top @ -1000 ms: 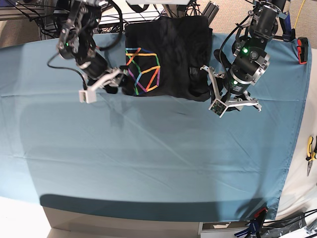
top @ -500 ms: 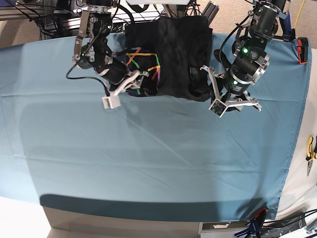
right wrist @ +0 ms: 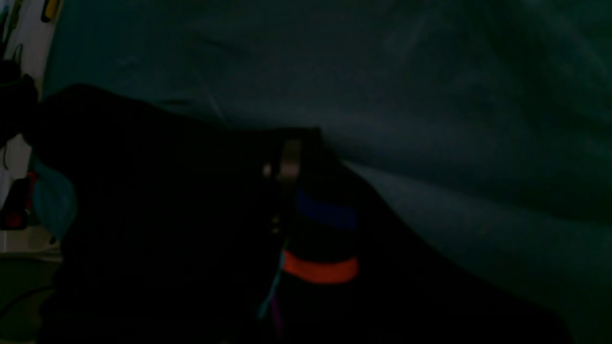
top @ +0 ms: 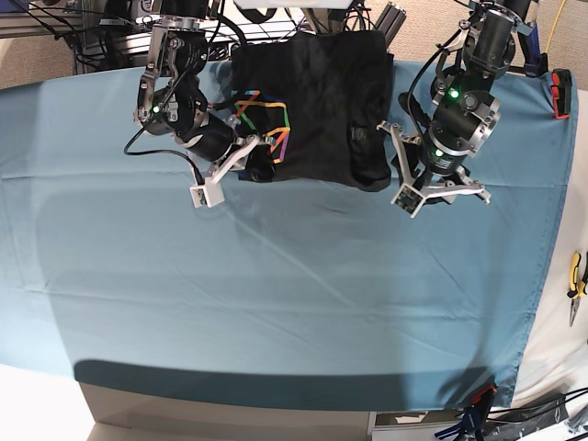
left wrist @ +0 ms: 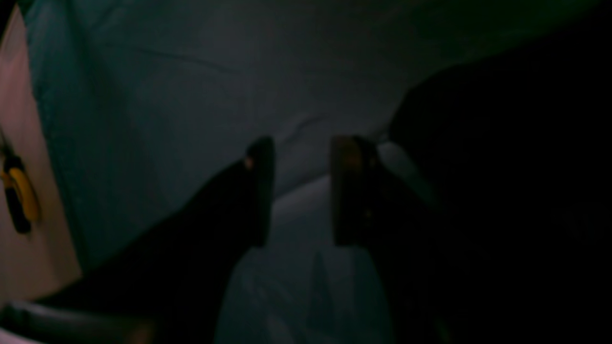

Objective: Fold the T-shirt properly
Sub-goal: 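Pull the right gripper back to the printed shirt edge and press it, then raise the left gripper and move it to the shirt's plain end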

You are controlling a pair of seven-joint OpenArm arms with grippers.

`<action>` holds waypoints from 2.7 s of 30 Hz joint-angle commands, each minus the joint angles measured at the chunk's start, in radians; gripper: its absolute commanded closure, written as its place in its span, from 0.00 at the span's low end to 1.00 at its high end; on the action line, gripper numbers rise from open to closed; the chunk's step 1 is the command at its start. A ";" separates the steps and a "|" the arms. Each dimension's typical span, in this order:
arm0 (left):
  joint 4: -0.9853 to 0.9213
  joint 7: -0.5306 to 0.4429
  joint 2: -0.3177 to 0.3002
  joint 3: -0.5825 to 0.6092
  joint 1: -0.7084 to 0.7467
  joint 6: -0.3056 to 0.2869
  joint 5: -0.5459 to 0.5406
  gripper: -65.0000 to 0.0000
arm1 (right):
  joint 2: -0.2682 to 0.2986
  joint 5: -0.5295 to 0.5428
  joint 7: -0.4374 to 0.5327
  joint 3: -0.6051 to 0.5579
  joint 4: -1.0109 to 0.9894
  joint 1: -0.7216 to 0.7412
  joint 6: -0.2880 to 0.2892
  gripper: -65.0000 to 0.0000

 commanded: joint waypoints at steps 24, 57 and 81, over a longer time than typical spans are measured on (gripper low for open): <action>0.015 0.083 -0.041 -0.620 0.504 -0.391 -1.017 0.41 | 0.000 -0.005 0.029 -0.002 0.014 0.014 0.006 1.00; -0.036 -0.029 -0.016 -0.182 0.420 -0.234 -0.775 0.38 | 0.000 -0.007 0.029 -0.002 0.014 0.014 0.006 1.00; -0.047 0.050 -0.020 -0.183 0.367 -0.238 -0.773 1.00 | 0.000 -0.003 0.029 -0.002 0.014 0.014 0.036 1.00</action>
